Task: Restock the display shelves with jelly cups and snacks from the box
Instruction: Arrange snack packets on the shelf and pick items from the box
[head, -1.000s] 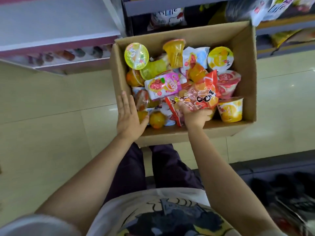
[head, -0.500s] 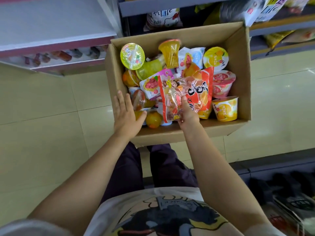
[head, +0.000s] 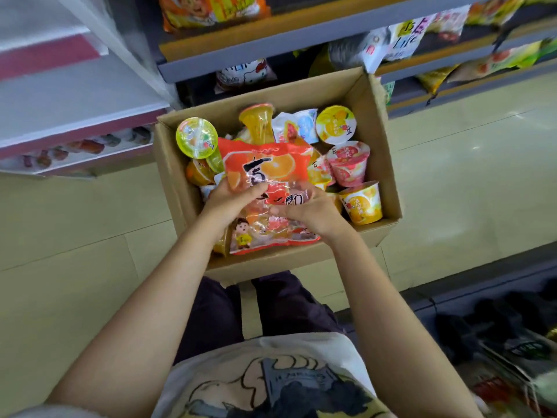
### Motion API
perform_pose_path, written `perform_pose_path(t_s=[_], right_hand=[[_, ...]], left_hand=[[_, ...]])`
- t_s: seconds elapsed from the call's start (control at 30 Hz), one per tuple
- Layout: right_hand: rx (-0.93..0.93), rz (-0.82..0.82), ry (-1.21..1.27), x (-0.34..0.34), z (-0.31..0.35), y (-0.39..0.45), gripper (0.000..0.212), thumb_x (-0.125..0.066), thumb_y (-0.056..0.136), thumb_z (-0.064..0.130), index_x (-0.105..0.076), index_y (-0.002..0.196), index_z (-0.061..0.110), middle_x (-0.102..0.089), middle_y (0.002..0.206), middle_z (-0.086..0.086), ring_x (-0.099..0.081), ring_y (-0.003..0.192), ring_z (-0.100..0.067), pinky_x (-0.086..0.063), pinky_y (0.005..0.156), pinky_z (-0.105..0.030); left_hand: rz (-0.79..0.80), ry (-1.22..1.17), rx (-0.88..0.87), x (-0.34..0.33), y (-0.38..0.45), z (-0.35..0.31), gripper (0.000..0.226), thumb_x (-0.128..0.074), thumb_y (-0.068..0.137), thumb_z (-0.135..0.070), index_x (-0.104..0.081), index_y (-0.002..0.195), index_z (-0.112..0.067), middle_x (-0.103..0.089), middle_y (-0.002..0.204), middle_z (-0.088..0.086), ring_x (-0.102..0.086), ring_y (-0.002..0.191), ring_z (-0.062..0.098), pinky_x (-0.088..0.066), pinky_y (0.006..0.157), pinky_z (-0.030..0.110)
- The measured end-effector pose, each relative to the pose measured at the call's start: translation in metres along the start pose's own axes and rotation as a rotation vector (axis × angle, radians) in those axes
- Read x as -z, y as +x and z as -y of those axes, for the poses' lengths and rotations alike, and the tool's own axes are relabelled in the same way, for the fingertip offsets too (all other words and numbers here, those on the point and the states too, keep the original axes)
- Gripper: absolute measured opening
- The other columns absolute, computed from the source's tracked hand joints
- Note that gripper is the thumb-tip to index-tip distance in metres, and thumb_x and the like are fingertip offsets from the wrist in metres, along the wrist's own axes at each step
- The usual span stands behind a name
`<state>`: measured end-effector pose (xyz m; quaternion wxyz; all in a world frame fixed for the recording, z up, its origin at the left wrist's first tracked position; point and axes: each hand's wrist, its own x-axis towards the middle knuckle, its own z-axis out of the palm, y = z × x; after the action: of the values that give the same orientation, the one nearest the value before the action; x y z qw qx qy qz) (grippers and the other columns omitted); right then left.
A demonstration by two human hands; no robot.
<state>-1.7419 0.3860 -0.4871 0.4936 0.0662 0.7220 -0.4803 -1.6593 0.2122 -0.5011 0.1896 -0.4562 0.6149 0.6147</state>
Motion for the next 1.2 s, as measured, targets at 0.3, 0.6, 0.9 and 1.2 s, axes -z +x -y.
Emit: perform_pose_path(t_s=[0.3,0.6,0.9,1.2], right_hand=[[-0.069,-0.010,0.151,-0.019,0.007,0.007,0.082,-0.045,0.092,0.067,-0.024,0.156,0.020,-0.039,0.150,0.006,-0.035,0.140,-0.015,-0.032,0.111,-0.038],[0.031,-0.100,0.098,-0.039,0.006,0.037,0.101,-0.070,0.081,0.063,-0.028,0.154,0.008,-0.039,0.156,-0.005,-0.037,0.143,-0.024,-0.035,0.115,-0.042],[0.009,-0.489,-0.135,-0.015,-0.002,0.080,0.049,-0.070,0.090,0.041,-0.056,0.127,0.013,-0.056,0.124,-0.007,-0.058,0.100,-0.017,-0.047,0.079,-0.018],[-0.040,-0.442,-0.321,-0.023,-0.016,0.101,0.018,-0.066,0.093,0.027,-0.064,0.105,0.013,-0.061,0.101,-0.003,-0.056,0.077,-0.018,-0.045,0.067,-0.030]], left_hand=[[0.021,-0.301,0.125,-0.001,0.000,0.001,0.079,-0.096,0.050,-0.045,-0.062,0.120,-0.031,-0.075,0.112,-0.005,-0.070,0.107,0.022,-0.055,0.094,0.046],[0.044,-0.353,0.162,0.012,-0.006,0.013,0.093,-0.096,0.047,-0.046,-0.056,0.131,-0.032,-0.072,0.118,-0.006,-0.069,0.108,0.020,-0.055,0.095,0.046],[-0.384,-0.257,0.088,0.038,-0.002,0.029,0.059,-0.090,0.069,-0.034,-0.054,0.116,-0.035,-0.064,0.116,-0.013,-0.061,0.101,0.010,-0.044,0.085,0.026],[-0.416,-0.359,0.135,0.035,0.008,0.064,0.053,-0.088,0.074,-0.024,-0.060,0.119,-0.027,-0.068,0.105,-0.018,-0.062,0.089,-0.005,-0.045,0.072,0.016]])
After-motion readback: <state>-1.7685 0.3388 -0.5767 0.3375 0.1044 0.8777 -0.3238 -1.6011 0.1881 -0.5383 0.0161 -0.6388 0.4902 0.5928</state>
